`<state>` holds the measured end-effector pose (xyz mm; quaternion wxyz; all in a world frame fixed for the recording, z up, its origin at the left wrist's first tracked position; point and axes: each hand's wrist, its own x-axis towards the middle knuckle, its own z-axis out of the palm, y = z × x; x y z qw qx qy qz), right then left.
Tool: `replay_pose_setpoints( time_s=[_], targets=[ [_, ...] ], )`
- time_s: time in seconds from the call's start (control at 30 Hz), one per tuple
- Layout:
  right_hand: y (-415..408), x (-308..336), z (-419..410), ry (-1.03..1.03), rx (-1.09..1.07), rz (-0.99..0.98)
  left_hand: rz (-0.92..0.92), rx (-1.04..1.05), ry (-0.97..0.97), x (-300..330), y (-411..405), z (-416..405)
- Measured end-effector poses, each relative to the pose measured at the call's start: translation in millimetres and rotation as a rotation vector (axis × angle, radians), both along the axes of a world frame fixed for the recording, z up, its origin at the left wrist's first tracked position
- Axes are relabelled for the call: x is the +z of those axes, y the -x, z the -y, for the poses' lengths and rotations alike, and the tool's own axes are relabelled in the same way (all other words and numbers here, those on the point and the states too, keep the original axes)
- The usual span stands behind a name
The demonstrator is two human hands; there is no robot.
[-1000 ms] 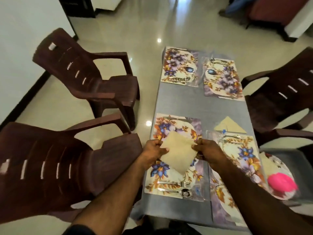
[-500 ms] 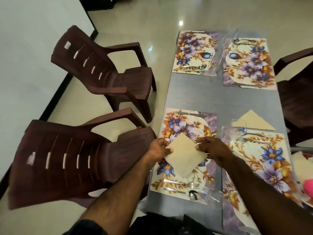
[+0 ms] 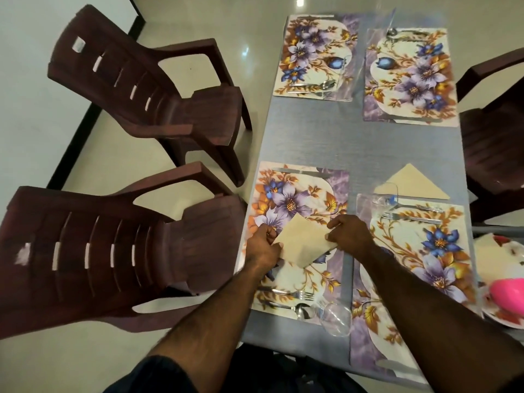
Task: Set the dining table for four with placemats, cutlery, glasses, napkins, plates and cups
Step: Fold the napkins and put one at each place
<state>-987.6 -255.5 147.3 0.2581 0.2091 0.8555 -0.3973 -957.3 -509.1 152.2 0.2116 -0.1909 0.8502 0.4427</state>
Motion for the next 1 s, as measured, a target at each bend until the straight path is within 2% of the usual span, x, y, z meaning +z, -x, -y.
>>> replay_pose_setpoints(
  time_s=[0.1, 0.17, 0.2, 0.3, 0.4, 0.47, 0.5, 0.6, 0.67, 0.8, 0.9, 1.0],
  targets=[
    [6.6, 5.7, 0.7, -0.014, 0.013, -0.102, -0.045, -0.185, 0.115, 5.6, -5.4, 1.8],
    [10.5, 8.8, 3.4, 0.059, 0.065, -0.061, -0.041, -0.209, 0.132, 5.9, -6.4, 1.5],
    [11.4, 9.9, 4.5, 0.112, 0.076, 0.001, 0.005, -0.141, 0.073, 5.2, -5.4, 1.4],
    [13.2, 14.5, 1.6, 0.291, 0.007, 0.118, 0.180, 0.174, -0.267, 15.0, 1.1, -5.0],
    [14.0, 17.6, -3.9, 0.572, -0.256, 0.143, 0.254, 0.343, -0.548, 27.0, 10.4, -3.1],
    [14.1, 15.5, -8.1, 0.700, -0.408, 0.169, 0.294, 0.389, -0.654, 30.9, 14.0, -0.8],
    [14.1, 12.3, -10.1, 0.658, -0.405, 0.148, 0.306, 0.383, -0.636, 29.9, 14.4, -0.6],
    [10.5, 2.3, -11.7, 0.356, -0.176, 0.031, 0.211, 0.213, -0.320, 18.0, 8.9, -1.5],
    [6.5, -0.3, -8.7, 0.240, -0.096, 0.002, 0.140, 0.127, -0.193, 9.3, 2.0, 0.3],
    [2.6, -1.1, -4.2, 0.153, -0.097, -0.030, 0.052, -0.038, 0.000, 8.9, -5.6, 4.1],
    [3.7, -2.0, -3.9, 0.113, -0.109, -0.037, -0.030, -0.259, 0.248, 16.0, -6.0, 5.5],
    [5.5, 6.1, -0.5, 0.090, -0.090, -0.044, -0.066, -0.246, 0.323, 20.5, -7.6, 7.8]
  ],
)
